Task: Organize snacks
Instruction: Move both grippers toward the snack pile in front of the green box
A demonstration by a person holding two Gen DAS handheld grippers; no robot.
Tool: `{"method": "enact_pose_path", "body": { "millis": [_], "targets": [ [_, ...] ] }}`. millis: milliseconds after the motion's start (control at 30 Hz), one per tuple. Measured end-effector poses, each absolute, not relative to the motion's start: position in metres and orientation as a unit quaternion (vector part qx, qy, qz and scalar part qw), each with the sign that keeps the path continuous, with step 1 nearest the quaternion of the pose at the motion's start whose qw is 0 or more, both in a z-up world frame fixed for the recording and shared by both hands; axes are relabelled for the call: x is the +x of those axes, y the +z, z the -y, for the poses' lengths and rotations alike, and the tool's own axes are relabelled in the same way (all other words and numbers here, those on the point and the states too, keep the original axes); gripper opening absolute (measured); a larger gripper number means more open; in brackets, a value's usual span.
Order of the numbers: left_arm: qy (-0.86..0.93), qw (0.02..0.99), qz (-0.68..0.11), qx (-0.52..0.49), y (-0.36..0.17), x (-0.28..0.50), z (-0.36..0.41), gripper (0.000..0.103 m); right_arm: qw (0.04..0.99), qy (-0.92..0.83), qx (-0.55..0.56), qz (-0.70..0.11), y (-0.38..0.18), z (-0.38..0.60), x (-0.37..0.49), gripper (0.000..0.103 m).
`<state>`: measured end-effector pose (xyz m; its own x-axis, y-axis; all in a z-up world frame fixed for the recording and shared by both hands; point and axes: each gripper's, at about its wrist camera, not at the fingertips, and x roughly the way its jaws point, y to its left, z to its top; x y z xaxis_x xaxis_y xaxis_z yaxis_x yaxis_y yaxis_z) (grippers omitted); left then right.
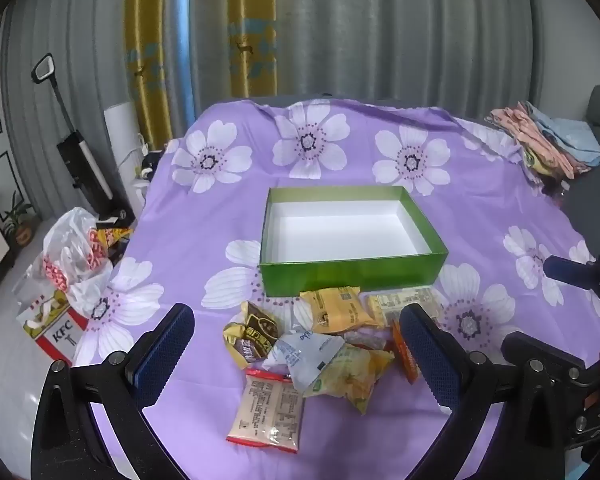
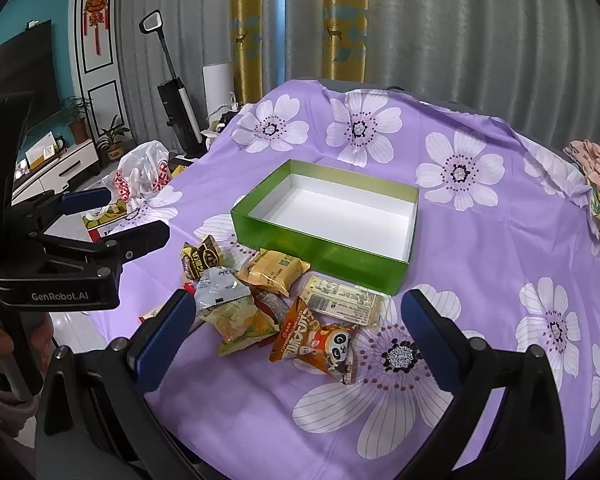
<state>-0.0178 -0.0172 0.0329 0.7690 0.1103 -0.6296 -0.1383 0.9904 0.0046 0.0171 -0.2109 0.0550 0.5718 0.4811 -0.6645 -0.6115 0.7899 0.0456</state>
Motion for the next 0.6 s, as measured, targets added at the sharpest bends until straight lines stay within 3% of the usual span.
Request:
{"method": "enact_pose_path", "body": {
  "millis": [367, 600],
  "targets": [
    [0.044, 0.933, -0.356, -0.033, 0.021, -0.004, 0.012, 0.102, 0.877, 0.304, -0.089, -0.361, 0.047, 0.211, 0.03, 0.103],
    [-0.026, 0.899, -0.393, -0.192, -0.003, 0.012, -0.043, 0.102, 0.871, 0.303, -0.074, -0.381, 0.031, 0.209, 0.03, 0.103]
  ]
}}
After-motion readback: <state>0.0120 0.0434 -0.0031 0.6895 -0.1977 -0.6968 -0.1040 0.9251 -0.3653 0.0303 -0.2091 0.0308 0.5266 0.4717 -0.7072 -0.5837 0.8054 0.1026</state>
